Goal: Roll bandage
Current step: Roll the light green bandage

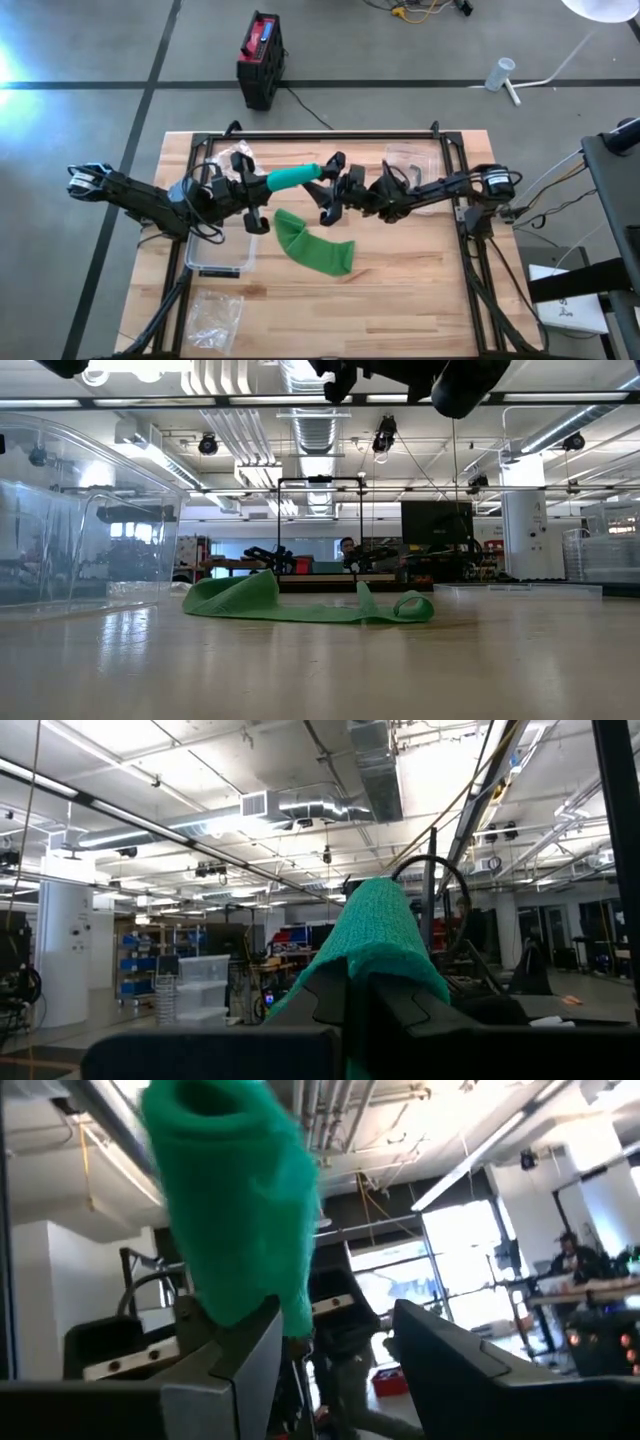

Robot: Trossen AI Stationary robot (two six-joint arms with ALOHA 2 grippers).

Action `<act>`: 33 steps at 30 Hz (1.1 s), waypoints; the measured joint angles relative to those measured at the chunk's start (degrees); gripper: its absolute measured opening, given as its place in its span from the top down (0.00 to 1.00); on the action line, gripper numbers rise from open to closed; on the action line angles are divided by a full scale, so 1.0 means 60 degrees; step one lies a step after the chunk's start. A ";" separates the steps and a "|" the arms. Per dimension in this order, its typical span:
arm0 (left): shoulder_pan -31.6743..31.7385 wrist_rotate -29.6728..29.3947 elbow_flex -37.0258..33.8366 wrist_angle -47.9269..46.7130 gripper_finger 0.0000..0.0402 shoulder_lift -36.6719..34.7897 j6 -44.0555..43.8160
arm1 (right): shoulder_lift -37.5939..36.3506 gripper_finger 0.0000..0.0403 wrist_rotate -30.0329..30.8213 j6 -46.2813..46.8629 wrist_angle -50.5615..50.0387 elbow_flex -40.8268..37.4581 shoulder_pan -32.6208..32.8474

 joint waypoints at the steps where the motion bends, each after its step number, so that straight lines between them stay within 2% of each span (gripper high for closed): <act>1: 0.0000 -0.0004 0.0000 0.0000 1.00 0.0000 0.0007 | 0.0010 0.55 -0.0071 0.0142 -0.0011 0.0001 -0.0044; 8: 0.0000 -0.0029 0.0000 -0.0005 1.00 0.0000 0.0098 | 0.0015 0.58 -0.0841 -0.0033 -0.0201 -0.0045 -0.0037; 20: 0.0015 -0.0357 0.0000 -0.0042 1.00 0.0011 0.0354 | 0.0012 0.54 -0.0835 -0.0089 -0.0114 -0.0036 0.0059; 27: 0.0020 -0.0468 0.0000 -0.0148 1.00 0.0011 0.0670 | -0.0003 0.53 -0.0629 0.0008 -0.0181 0.0262 0.0054; 33: 0.0022 -0.0503 0.0000 -0.0160 1.00 0.0011 0.0772 | -0.0003 0.55 0.0291 0.0225 -0.1147 0.0672 -0.0008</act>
